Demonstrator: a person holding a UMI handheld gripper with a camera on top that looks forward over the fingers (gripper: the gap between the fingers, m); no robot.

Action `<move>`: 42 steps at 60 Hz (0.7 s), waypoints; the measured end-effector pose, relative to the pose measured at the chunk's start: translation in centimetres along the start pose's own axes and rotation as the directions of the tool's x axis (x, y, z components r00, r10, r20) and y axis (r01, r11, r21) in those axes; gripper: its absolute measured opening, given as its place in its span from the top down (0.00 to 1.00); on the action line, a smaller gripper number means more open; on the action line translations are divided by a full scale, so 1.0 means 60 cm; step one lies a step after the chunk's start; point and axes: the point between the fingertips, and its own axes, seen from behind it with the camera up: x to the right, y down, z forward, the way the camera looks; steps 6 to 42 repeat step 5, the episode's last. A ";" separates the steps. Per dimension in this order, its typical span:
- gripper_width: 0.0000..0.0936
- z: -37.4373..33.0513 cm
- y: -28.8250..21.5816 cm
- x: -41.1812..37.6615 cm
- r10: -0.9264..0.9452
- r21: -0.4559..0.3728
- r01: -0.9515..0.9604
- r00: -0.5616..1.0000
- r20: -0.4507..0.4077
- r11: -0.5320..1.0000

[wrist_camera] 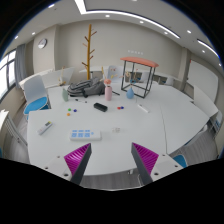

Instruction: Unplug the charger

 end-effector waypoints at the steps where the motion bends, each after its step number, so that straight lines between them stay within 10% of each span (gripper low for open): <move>1: 0.09 0.001 0.000 -0.003 0.000 -0.003 0.000 1.000 0.006 1.000; 42: 0.09 0.005 -0.005 -0.009 0.003 0.001 -0.003 1.000 0.024 1.000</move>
